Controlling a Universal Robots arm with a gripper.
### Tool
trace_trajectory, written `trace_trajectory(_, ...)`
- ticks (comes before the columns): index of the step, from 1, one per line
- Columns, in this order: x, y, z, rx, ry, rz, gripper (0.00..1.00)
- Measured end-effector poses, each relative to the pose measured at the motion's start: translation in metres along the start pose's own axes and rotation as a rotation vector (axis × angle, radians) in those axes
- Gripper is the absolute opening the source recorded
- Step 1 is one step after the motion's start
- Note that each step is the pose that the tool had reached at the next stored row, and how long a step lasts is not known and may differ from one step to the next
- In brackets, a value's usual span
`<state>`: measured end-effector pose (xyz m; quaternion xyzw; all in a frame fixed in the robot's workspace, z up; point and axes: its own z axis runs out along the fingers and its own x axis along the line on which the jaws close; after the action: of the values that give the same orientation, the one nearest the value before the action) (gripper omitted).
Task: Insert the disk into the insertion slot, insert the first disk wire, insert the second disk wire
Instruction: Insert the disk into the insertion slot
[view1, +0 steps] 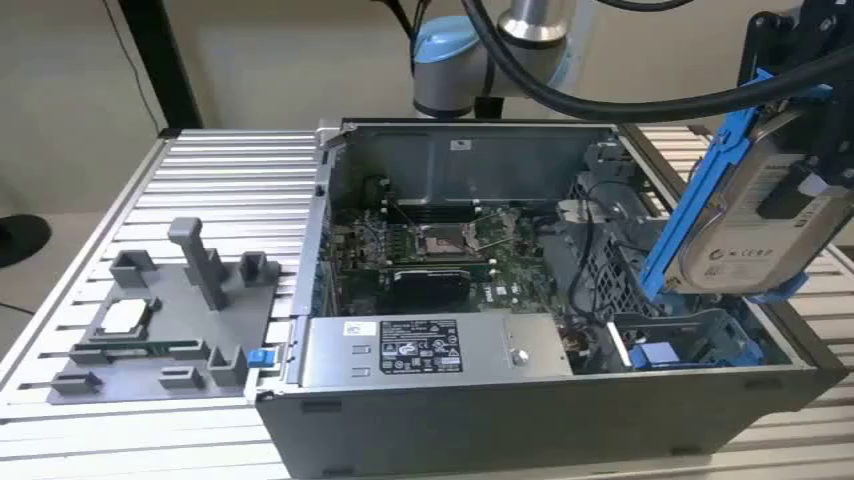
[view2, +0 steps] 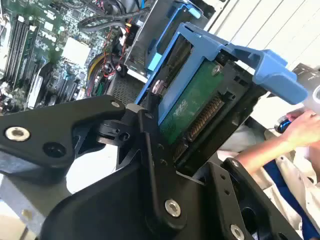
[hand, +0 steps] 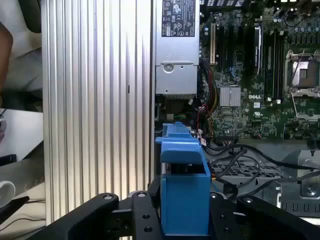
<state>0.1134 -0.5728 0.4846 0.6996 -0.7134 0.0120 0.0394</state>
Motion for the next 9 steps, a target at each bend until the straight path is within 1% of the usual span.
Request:
trace_trajectory(1,0.0000,0.0000,0.0000,0.0000,0.0002,0.000,0.00)
trace_trajectory(3,0.0000,0.0000,0.0000,0.0001,0.0062,0.000,0.00)
trace_trajectory(9,-0.0001,0.0000,0.0009,0.0001,0.0066,0.000,0.00)
